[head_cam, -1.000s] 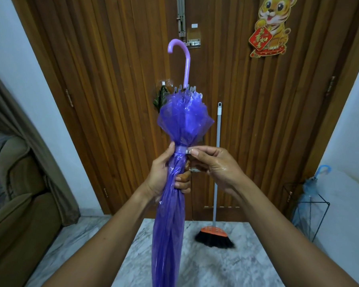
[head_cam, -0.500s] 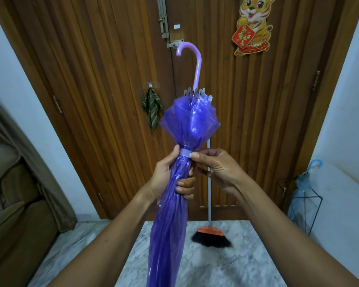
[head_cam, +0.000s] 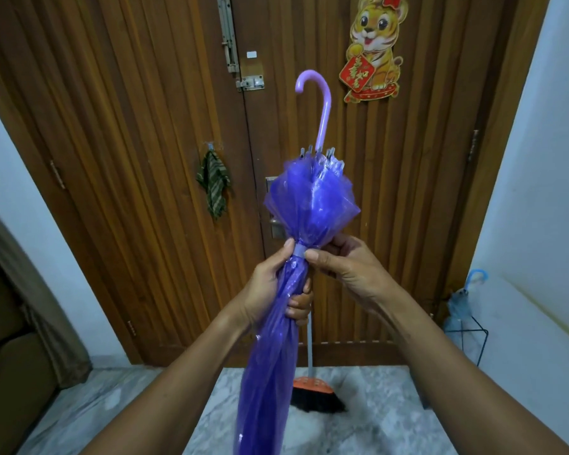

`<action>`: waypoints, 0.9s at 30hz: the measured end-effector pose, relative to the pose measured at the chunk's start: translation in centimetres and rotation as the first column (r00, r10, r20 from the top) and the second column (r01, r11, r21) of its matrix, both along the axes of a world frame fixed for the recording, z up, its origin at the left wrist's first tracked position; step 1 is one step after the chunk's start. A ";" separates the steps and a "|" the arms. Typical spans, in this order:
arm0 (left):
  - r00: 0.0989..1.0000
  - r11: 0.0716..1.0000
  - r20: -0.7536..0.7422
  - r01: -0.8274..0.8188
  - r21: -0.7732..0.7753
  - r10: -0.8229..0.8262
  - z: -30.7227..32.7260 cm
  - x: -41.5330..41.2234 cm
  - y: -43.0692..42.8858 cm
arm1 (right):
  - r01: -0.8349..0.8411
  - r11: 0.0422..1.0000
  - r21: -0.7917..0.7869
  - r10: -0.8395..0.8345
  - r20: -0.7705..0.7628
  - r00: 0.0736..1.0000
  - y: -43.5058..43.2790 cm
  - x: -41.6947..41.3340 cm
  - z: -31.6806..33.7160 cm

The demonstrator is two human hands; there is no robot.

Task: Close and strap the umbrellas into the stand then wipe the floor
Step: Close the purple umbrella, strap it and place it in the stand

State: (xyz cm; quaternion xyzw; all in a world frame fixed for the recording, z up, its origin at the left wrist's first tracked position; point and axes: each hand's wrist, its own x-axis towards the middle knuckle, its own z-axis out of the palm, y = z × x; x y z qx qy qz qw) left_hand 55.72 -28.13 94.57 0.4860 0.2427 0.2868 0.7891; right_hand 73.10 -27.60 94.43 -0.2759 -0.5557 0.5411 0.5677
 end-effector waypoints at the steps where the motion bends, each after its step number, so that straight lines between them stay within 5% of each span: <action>1: 0.997 0.997 -0.026 -0.072 0.013 0.072 -0.1 0.8 0.3 | 0.020 1.000 -0.005 -0.020 0.018 1.000 0.5 0.7 -0.1; 5: 0.937 0.927 -0.126 -0.288 0.241 0.324 -0.9 4.2 2.9 | 0.072 0.996 -0.052 -0.068 0.077 0.995 2.4 3.2 -0.4; 9: 0.834 0.694 -0.071 -0.404 0.596 0.547 -3.0 7.8 8.7 | 0.288 0.956 -0.061 -0.281 0.101 0.954 5.5 6.9 -1.4; 13: 0.905 0.710 -0.025 -0.317 0.629 0.426 -3.9 12.8 15.1 | 0.435 0.900 -0.008 -0.426 0.190 0.885 9.1 12.6 -1.9; 18: 0.981 0.850 -0.065 -0.126 0.511 0.184 -3.6 21.1 23.6 | 0.566 0.824 0.033 -0.544 0.328 0.773 14.9 21.3 -1.7; 27: 0.993 0.938 -0.075 0.111 0.328 -0.091 -5.1 37.1 35.5 | 0.738 0.673 -0.056 -0.649 0.435 0.625 23.5 34.4 -3.8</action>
